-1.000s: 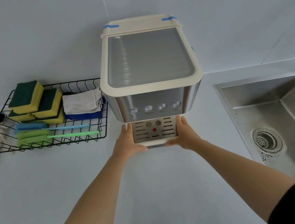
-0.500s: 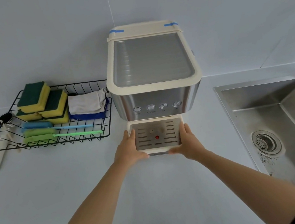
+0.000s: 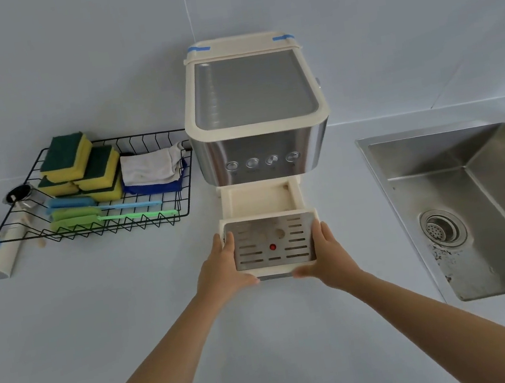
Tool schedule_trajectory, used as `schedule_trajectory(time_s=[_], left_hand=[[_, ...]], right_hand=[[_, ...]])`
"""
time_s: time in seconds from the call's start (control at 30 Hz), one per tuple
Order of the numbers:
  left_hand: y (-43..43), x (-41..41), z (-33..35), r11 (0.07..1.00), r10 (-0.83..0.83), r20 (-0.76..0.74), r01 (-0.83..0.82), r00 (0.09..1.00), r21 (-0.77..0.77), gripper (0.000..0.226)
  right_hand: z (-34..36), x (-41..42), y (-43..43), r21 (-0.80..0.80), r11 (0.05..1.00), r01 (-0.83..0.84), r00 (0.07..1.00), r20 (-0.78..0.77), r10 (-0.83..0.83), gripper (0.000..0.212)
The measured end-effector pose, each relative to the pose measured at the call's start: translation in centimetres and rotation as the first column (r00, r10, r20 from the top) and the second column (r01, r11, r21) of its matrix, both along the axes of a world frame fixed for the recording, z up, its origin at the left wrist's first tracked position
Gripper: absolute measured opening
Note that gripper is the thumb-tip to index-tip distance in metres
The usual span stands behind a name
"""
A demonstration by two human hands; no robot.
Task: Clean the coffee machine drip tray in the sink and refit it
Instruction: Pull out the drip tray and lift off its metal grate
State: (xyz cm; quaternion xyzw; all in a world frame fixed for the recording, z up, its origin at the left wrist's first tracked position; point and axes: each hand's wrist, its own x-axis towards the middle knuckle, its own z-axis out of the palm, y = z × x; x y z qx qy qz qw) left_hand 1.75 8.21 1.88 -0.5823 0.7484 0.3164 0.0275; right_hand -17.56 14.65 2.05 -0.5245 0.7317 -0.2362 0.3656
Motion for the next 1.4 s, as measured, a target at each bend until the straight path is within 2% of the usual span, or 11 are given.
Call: schedule_trajectory(time_s=[0.2,0.53,1.03,1.4], left_hand=[[3.2,0.8,0.3,1.000,0.000,0.005,0.000,1.000,0.000,0.109],[7.8,3.2,-1.1,1.000,0.011,-0.001,-0.011,1.000,0.023,0.110],[9.8,4.1,-1.4,0.998,-0.047,-0.006,0.047,0.999,0.032,0.109],[9.6,4.4,-0.4,0.977,-0.198,0.085,0.189,0.977,0.097,0.099]], right_hand=[[0.2,0.8,3.3,0.000,1.000,0.009,1.000,0.024,-0.009,0.098],[-0.1,2.9,7.7,0.009,0.999,-0.050,0.998,-0.041,0.050,0.104],[-1.3,3.9,10.0,0.092,0.994,-0.065,0.989,-0.128,0.077,0.113],[-2.0,3.5,10.0,0.162,0.979,-0.123,0.965,-0.209,0.156,0.115]])
